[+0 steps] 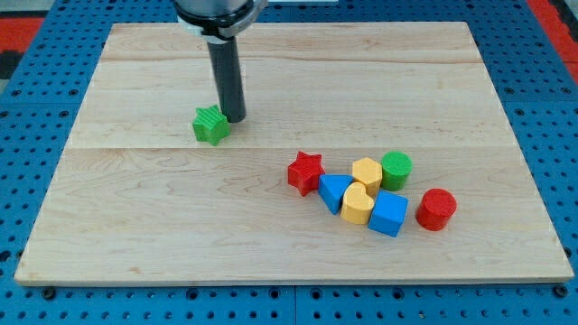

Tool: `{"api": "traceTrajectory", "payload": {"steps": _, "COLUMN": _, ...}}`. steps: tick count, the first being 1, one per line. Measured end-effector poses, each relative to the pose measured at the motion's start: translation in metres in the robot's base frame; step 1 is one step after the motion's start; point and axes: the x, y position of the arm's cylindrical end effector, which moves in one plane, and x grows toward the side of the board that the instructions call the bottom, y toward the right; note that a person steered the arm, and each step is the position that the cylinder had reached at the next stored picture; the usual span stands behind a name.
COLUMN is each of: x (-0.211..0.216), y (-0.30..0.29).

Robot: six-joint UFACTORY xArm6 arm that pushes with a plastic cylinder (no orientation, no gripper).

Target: Place the blue triangle close to the yellow hexagon

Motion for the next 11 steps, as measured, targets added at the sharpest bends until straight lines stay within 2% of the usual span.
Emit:
{"api": "traceTrajectory", "payload": {"steps": 3, "x": 0.001, "y": 0.238}}
{"api": "traceTrajectory", "payload": {"steps": 4, "x": 0.018, "y": 0.297}}
{"api": "traceTrajectory", "payload": {"steps": 5, "x": 0.066, "y": 0.338}}
{"api": "traceTrajectory", "payload": {"steps": 6, "x": 0.122, "y": 0.340}}
{"api": "traceTrajectory", "payload": {"steps": 8, "x": 0.228, "y": 0.265}}
{"api": "traceTrajectory", "payload": {"steps": 9, "x": 0.228, "y": 0.236}}
{"api": "traceTrajectory", "payload": {"steps": 10, "x": 0.219, "y": 0.233}}
{"api": "traceTrajectory", "payload": {"steps": 11, "x": 0.218, "y": 0.179}}
